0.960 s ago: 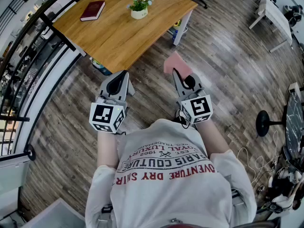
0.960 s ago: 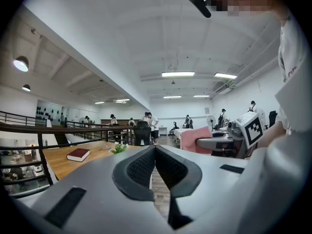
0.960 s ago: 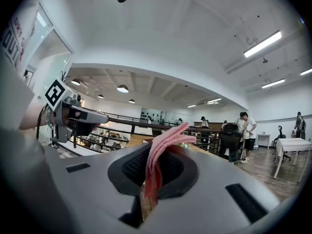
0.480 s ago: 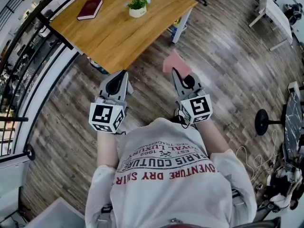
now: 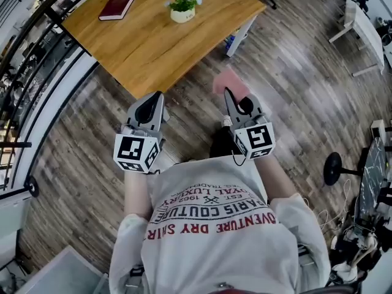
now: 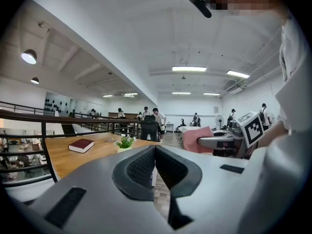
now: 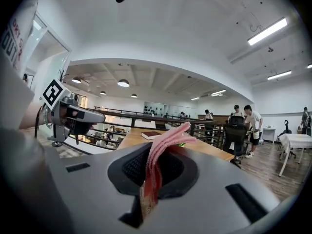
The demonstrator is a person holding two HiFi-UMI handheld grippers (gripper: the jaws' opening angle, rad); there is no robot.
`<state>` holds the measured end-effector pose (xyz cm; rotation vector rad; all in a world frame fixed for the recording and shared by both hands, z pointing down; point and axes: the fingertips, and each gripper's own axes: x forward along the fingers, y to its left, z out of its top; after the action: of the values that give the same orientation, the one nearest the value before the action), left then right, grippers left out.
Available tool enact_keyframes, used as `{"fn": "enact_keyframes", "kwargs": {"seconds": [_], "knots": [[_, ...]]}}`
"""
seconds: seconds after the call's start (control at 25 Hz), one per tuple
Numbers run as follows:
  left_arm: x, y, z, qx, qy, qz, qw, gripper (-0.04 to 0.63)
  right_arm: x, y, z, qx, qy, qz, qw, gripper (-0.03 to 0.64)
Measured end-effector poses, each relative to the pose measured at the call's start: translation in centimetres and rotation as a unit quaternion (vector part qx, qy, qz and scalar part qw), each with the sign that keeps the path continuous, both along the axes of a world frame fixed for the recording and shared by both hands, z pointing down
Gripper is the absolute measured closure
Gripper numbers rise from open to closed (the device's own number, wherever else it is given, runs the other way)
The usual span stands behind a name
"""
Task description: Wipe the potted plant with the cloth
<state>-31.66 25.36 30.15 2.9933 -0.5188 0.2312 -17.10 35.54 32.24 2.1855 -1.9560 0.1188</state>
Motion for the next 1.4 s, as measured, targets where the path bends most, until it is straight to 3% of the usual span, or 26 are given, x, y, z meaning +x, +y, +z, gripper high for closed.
{"fn": "enact_keyframes", "kwargs": {"seconds": [0.36,0.72,0.92,1.16,1.4], "knots": [[7.8,-5.1,2.1,-0.008,-0.017,-0.086,0.9961,0.578,10.0,-7.4,2.0,-0.007,-0.009,-0.071,0.997,0.581],[17.8,-10.1,2.4,-0.023,-0.023,-0.201,0.979,0.578,22.4,-15.5,2.7,-0.03,-0.007,-0.17,0.985,0.581],[21.9,-11.1,3.2,-0.038,-0.027,-0.242,0.9692,0.578,27.3,-18.3,3.7,-0.051,-0.007,-0.208,0.977,0.581],[23.6,-13.1,5.2,-0.065,-0.046,-0.271,0.9594,0.578,30.5,-21.9,6.0,-0.081,-0.015,-0.218,0.973,0.581],[24.5,-17.7,7.7,-0.086,-0.036,-0.284,0.9543,0.578,32.3,-26.8,9.9,-0.132,-0.015,-0.212,0.968,0.581]]}}
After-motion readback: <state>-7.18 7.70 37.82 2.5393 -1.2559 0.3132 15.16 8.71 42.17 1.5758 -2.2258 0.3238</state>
